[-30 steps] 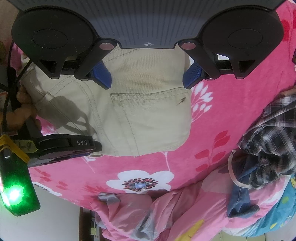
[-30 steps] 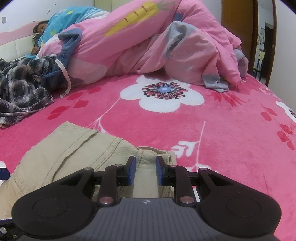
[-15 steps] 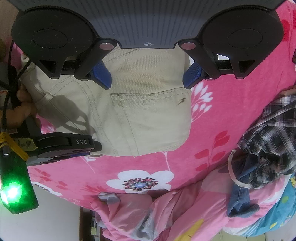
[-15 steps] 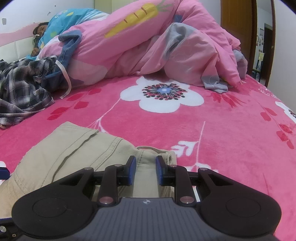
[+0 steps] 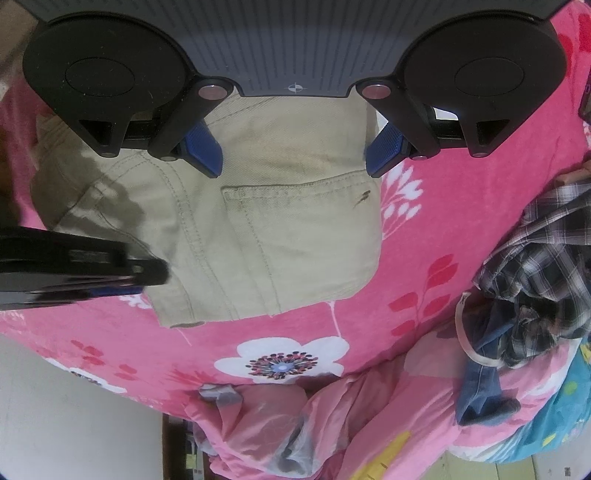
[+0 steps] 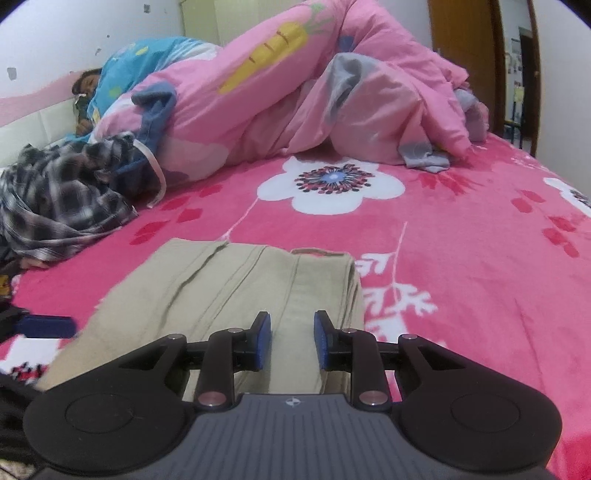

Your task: Fold clothes

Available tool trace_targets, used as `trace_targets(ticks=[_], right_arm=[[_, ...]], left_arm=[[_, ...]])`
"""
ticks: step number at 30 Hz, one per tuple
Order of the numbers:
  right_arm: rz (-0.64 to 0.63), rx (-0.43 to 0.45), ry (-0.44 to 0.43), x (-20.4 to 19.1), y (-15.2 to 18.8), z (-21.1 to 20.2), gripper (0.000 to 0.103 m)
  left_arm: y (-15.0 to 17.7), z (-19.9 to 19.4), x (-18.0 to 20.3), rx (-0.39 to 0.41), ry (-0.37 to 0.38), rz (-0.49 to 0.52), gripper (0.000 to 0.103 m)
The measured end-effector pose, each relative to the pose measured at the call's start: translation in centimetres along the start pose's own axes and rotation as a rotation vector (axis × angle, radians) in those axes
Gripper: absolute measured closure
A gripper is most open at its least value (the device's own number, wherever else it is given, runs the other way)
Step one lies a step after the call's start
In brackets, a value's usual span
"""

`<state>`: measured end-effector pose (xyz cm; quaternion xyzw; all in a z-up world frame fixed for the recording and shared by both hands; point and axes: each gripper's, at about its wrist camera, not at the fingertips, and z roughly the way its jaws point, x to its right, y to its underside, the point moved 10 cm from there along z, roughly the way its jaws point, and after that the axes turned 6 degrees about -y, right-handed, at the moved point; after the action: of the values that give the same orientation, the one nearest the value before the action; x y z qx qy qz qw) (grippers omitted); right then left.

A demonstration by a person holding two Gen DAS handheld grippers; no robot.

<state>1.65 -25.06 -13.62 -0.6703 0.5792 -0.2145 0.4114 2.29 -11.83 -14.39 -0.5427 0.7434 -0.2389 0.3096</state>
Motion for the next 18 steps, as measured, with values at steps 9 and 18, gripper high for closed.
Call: trace_targets(ticks=[9, 18], right_arm=[[-0.062, 0.035, 0.005, -2.0, 3.6, -4.1, 0.076], [-0.049, 0.073, 0.000, -1.9, 4.1, -4.0, 0.075]], left_arm=[[0.0, 0.0, 0.2, 0.003, -0.012, 0.023, 0.017], [-0.1, -0.1, 0.5, 0.006, -0.035, 0.041, 0.017]])
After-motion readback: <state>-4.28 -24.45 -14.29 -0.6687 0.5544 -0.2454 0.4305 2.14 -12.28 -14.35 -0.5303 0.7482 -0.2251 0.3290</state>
